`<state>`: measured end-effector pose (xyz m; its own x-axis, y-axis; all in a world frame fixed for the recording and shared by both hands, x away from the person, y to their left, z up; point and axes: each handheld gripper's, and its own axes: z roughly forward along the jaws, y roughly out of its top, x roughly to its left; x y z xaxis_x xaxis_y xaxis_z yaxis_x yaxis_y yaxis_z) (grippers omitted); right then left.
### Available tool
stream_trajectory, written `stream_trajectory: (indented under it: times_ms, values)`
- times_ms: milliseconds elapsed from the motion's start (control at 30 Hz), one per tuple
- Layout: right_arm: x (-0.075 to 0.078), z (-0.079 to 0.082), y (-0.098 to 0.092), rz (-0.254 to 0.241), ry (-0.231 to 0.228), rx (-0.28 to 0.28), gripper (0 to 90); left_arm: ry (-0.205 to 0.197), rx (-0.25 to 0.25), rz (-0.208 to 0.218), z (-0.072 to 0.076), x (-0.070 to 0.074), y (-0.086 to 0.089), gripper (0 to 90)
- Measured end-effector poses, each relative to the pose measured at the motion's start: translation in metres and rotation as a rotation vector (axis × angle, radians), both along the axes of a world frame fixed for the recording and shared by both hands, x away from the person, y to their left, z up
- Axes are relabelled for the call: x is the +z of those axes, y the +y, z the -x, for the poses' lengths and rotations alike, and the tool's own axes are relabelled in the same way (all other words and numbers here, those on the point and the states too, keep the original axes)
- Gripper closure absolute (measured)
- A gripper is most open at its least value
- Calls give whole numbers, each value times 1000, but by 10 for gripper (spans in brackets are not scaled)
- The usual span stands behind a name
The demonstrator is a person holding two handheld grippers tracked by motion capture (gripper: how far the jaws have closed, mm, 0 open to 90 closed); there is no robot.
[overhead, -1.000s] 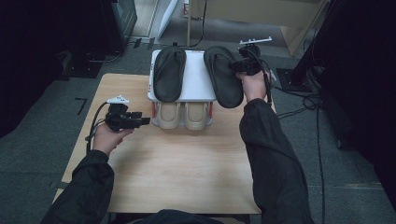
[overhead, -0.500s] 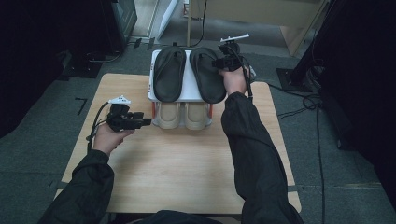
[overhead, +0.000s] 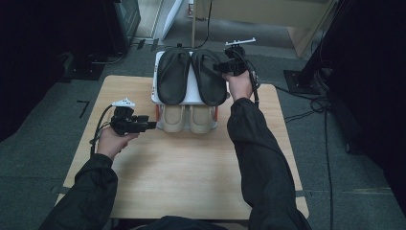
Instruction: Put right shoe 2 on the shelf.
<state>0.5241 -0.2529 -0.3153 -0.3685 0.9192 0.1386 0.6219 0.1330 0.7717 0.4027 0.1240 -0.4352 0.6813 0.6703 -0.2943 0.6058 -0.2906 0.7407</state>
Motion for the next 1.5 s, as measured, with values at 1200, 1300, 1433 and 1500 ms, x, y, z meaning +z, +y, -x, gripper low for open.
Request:
stream_trajectory:
  times_ms: [1200, 1300, 1433, 1500]
  values:
    - [-27, 30, -27, 42, -39, 75, 647, -1, 7, -8, 0, -1, -1, 439]
    - [-27, 29, -23, 38, -42, 83, 645, -1, 7, -8, 0, -1, -1, 439]
    - [-27, 28, -18, 39, -44, 88, 643, 0, 7, -8, 0, -1, -1, 439]
    - [-27, 27, -16, 37, -45, 90, 640, -1, 6, -8, 0, -1, -1, 439]
